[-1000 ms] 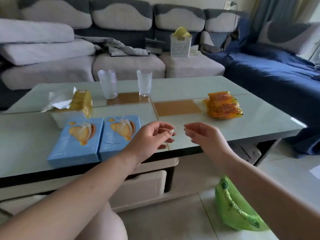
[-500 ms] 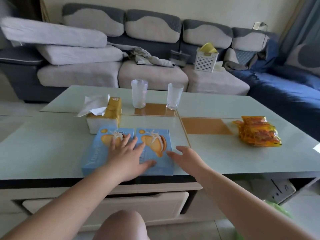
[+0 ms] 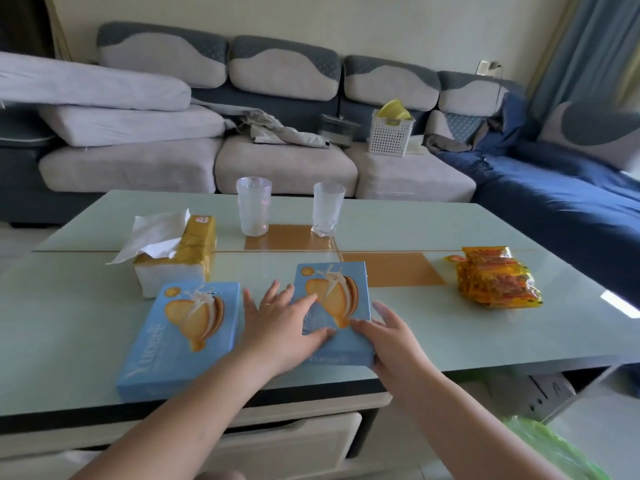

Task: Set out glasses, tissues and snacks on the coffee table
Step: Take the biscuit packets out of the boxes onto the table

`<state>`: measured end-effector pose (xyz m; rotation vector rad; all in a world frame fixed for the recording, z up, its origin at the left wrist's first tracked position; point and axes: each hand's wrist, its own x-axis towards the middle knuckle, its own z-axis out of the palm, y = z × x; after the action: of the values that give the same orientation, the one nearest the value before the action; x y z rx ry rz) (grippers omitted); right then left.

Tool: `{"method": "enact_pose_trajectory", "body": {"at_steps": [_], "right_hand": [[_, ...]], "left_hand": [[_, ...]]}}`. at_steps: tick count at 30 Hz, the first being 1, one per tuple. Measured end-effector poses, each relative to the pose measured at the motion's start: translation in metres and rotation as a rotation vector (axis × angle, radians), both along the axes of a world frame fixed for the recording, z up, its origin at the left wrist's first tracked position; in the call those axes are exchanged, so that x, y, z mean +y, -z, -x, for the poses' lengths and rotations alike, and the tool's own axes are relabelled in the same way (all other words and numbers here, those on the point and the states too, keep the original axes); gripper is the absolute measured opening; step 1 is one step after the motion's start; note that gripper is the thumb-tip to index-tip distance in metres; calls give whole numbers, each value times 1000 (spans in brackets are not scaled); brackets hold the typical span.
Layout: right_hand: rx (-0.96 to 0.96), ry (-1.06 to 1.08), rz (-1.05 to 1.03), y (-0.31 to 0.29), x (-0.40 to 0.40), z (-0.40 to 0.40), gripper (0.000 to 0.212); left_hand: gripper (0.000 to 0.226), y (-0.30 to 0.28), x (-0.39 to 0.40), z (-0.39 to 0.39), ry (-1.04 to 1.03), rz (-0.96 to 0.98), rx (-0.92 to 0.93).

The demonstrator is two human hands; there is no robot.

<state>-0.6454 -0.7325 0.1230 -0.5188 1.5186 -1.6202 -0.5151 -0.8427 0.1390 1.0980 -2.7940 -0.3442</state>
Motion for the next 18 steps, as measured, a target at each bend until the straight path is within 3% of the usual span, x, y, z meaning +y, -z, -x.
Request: {"method": "enact_pose_trajectory", "body": {"at_steps": [2, 5, 7, 10, 12, 16, 18], "right_hand": [[-117, 80, 96, -6, 18, 14, 45], [-221, 223, 244, -21, 43, 31, 25], [-295, 314, 331, -25, 55, 41, 24], [-327, 382, 370, -20, 69, 48, 30], [-281, 393, 322, -12, 78, 49, 32], [-253, 402, 351, 1, 102, 67, 41], [-177, 444, 309, 4, 115, 84, 67]], "left_hand": [[80, -1, 9, 25, 36, -17, 242], [87, -3, 32, 66, 26, -208, 780], [93, -4, 56, 87, -59, -522, 987], [90, 2, 85, 115, -67, -1204, 1183], [81, 14, 93, 126, -82, -1404, 1250], [63, 24, 79, 123, -4, -1454, 1111], [54, 19, 68, 118, 45, -1420, 995]]}}
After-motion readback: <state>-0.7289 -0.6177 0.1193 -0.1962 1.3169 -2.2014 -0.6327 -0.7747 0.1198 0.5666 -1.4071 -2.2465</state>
